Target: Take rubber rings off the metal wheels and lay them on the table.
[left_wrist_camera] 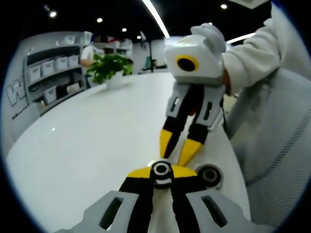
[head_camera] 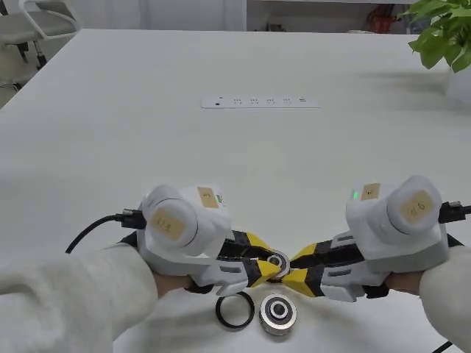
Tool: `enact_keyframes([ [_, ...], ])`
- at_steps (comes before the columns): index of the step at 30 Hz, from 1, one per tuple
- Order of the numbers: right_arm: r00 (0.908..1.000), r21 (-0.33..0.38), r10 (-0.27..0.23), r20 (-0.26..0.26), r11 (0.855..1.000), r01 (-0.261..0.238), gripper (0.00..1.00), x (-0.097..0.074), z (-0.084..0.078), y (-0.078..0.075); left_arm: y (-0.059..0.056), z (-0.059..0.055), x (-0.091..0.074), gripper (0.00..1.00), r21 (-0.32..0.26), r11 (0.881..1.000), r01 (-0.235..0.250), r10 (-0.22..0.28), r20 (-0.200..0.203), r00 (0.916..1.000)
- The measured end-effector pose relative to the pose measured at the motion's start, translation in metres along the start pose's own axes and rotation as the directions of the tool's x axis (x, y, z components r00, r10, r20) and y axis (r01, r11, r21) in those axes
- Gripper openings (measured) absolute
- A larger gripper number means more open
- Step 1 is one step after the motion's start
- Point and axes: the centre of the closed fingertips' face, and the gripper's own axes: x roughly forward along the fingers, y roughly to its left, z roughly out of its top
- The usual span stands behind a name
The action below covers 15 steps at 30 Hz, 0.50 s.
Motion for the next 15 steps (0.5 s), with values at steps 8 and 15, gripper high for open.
enact_keyframes([
  [8,0.9997,-0.005,-0.017,-0.017,1.0,0.017,0.0,-0.0005,-0.0037,-0.0036,0.0003,-0.0002,-0.0001,0.14,-0.002,1.0,0.0,0.0,0.002,1.0],
  [15,0.9989,0.046,-0.034,-0.033,0.998,0.035,0.0,-0.0001,-0.003,-0.0073,0.0005,-0.0004,-0.0003,0.14,-0.002,1.0,-0.001,0.001,0.002,1.0],
])
